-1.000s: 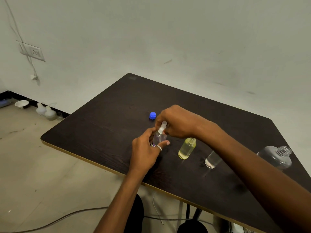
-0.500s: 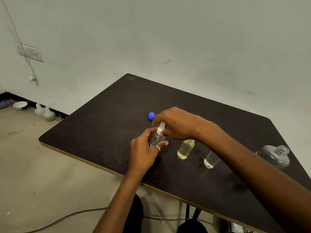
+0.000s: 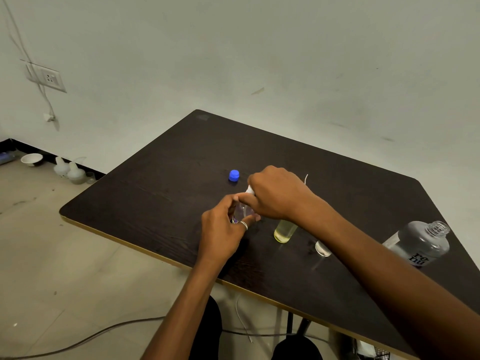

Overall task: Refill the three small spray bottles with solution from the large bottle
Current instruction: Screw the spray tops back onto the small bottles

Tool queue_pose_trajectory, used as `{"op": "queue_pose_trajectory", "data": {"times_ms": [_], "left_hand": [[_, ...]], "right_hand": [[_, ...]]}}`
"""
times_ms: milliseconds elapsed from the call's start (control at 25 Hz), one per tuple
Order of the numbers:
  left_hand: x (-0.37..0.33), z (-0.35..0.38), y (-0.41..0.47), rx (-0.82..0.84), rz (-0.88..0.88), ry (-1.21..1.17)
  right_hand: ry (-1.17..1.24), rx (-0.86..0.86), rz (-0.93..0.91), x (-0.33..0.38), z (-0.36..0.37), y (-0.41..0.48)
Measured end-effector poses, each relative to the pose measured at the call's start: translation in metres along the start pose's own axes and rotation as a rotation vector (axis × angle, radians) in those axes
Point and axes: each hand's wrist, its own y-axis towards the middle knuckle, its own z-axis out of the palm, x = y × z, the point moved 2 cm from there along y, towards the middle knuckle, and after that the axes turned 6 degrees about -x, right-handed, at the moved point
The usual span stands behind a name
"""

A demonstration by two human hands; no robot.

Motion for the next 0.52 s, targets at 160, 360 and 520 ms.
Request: {"op": "queue_pose_trajectory", "data": {"times_ms": [160,360,520], "left_hand": [[0.0,0.001,0.0,-0.006,0.011,0.007],[0.001,0.0,0.0,-0.022,0.0,0.025],[0.001,0.001,0.0,-0.05,-0.001,0.061]], "right_hand": [[-0.066,-0.09,0.118,0.005,0.005,-0.002],[-0.049,-0.189,0.293,0.013,0.008,-0.003],[-0.056,-0.176,0.401,0.019,0.01,-0.002]]}}
